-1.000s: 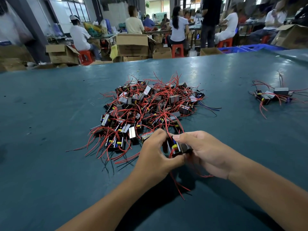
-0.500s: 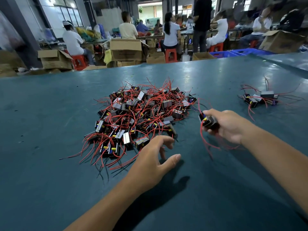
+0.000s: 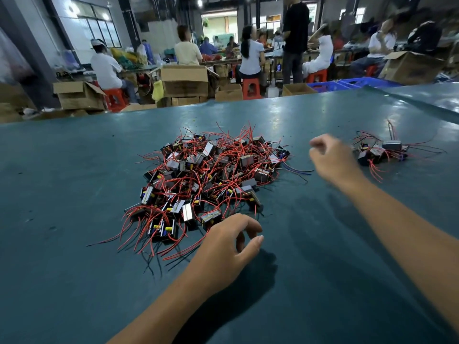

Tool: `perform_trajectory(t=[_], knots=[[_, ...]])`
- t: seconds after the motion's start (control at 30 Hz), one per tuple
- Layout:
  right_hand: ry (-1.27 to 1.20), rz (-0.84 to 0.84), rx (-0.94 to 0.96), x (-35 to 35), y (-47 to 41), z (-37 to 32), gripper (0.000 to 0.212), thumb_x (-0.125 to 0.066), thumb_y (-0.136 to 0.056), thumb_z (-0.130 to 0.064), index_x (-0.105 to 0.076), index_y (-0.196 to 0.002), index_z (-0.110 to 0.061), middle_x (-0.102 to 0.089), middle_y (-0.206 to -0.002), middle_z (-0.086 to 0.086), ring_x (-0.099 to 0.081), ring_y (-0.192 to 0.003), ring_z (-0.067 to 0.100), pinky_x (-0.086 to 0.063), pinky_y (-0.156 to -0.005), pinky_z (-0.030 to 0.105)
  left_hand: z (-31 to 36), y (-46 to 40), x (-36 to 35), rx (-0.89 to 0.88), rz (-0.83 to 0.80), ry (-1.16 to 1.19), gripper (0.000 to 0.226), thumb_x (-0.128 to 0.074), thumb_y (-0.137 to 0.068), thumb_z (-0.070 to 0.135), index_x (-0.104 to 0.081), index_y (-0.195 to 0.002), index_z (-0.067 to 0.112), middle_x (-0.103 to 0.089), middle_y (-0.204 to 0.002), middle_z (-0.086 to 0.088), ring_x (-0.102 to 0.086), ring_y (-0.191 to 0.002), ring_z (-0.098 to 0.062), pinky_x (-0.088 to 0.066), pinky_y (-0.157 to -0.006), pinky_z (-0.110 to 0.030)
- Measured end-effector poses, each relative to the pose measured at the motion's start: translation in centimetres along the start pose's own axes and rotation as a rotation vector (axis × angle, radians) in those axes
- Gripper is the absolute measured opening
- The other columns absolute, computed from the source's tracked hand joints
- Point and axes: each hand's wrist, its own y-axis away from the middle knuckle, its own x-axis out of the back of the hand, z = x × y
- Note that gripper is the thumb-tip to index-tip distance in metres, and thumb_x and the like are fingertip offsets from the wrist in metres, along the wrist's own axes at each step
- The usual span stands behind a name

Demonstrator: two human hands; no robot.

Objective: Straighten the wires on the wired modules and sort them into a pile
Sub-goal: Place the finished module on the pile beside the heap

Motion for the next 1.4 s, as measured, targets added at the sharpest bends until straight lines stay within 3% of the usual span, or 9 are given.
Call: perform_trajectory(t=[0.1, 0.2, 0.3, 0.53, 0.67, 0.83, 0.9, 1.13, 1.4], knots=[[-0.025, -0.207, 0.085, -1.9, 3.0, -2.4, 0.018, -0.058, -0.094, -0.01, -0.069, -0.109, -0.01, -0.073, -0.104, 0.009, -0.067, -0.096, 0.024, -0.047, -0.084, 0.027, 0.3, -0.1, 0.5, -0.1, 0.126, -0.035, 0.009, -0.056, -0.096, 0.037, -0.061, -0.099, 0.03, -0.059, -0.09, 0.021, -0.057, -0.078, -0.004, -0.044, -0.065, -0.013], [-0.091, -0.397, 0.199, -3.1, 6.1, -4.6, 0.011, -0.059, -0.094, -0.016, -0.068, -0.099, -0.019, -0.073, -0.089, 0.001, -0.068, -0.085, 0.021, -0.054, -0.08, 0.035, -0.4, -0.8, 2.6, 0.015, 0.525, 0.147, 0.011, -0.054, -0.094, 0.032, -0.064, -0.098, 0.031, -0.063, -0.082, 0.014, -0.056, -0.068, -0.006, -0.043, -0.059, -0.017], [-0.092, -0.492, 0.348, -4.4, 9.1, -5.4, 0.011, -0.061, -0.094, -0.018, -0.066, -0.097, -0.027, -0.067, -0.087, -0.013, -0.062, -0.077, 0.0, -0.05, -0.071, 0.017, -2.2, -1.5, 5.3, 0.2, 0.791, 0.254, 0.012, -0.054, -0.092, 0.022, -0.064, -0.094, 0.029, -0.065, -0.081, 0.008, -0.055, -0.067, -0.01, -0.046, -0.061, -0.027], [0.057, -0.331, 0.41, -6.3, 10.4, -4.1, 0.032, -0.064, -0.092, -0.027, -0.057, -0.123, -0.02, -0.055, -0.104, -0.005, -0.048, -0.102, 0.014, -0.042, -0.085, 0.03, -4.3, -1.2, 5.0, 0.257, 0.096, -0.343, 0.014, -0.068, -0.093, 0.024, -0.065, -0.107, 0.023, -0.057, -0.096, 0.015, -0.053, -0.084, -0.006, -0.049, -0.08, -0.026], [0.122, -0.432, 0.315, -7.3, 10.2, -3.6, 0.048, -0.065, -0.092, -0.038, -0.049, -0.133, -0.019, -0.058, -0.115, 0.0, -0.05, -0.11, 0.019, -0.044, -0.093, 0.035, -4.3, -1.1, 4.4, 0.258, 0.057, -0.447, 0.028, -0.068, -0.093, 0.034, -0.06, -0.118, 0.024, -0.055, -0.111, 0.01, -0.051, -0.104, -0.013, -0.046, -0.089, -0.029], [-0.004, -0.344, 0.301, -6.8, 9.7, -3.4, 0.017, -0.066, -0.091, -0.026, -0.064, -0.107, -0.022, -0.067, -0.094, -0.006, -0.061, -0.087, 0.011, -0.047, -0.074, 0.021, -4.4, -1.2, 4.2, 0.262, 0.051, -0.523, 0.02, -0.062, -0.097, 0.031, -0.06, -0.116, 0.025, -0.055, -0.112, 0.008, -0.05, -0.106, -0.015, -0.044, -0.087, -0.028], [-0.129, -0.298, 0.208, -6.3, 9.2, -3.1, 0.005, -0.068, -0.09, -0.026, -0.067, -0.094, -0.024, -0.068, -0.079, -0.01, -0.06, -0.071, -0.001, -0.042, -0.06, 0.009, -4.4, -1.2, 4.2, 0.268, 0.06, -0.523, 0.022, -0.062, -0.097, 0.031, -0.062, -0.117, 0.023, -0.056, -0.112, 0.008, -0.052, -0.103, -0.014, -0.046, -0.086, -0.029], [-0.86, -0.14, -0.344, -4.7, 7.2, -3.0, 0.015, -0.06, -0.096, -0.014, -0.063, -0.082, -0.011, -0.065, -0.06, -0.004, -0.062, -0.053, 0.01, -0.043, -0.041, 0.021, -4.7, -1.5, 4.6, 0.288, 0.188, -0.463, 0.017, -0.063, -0.097, 0.022, -0.071, -0.112, 0.019, -0.06, -0.099, 0.005, -0.053, -0.082, -0.014, -0.041, -0.072, -0.028], [-1.199, -0.31, -0.503, -2.4, 7.0, -4.0, 0.006, -0.052, -0.099, -0.001, -0.057, -0.098, -0.005, -0.07, -0.081, 0.016, -0.071, -0.063, 0.021, -0.056, -0.051, 0.021, -3.8, -1.5, 5.0, 0.244, 0.31, -0.317, 0.014, -0.067, -0.092, 0.007, -0.072, -0.103, 0.013, -0.069, -0.091, 0.005, -0.059, -0.075, -0.004, -0.043, -0.071, -0.012]])
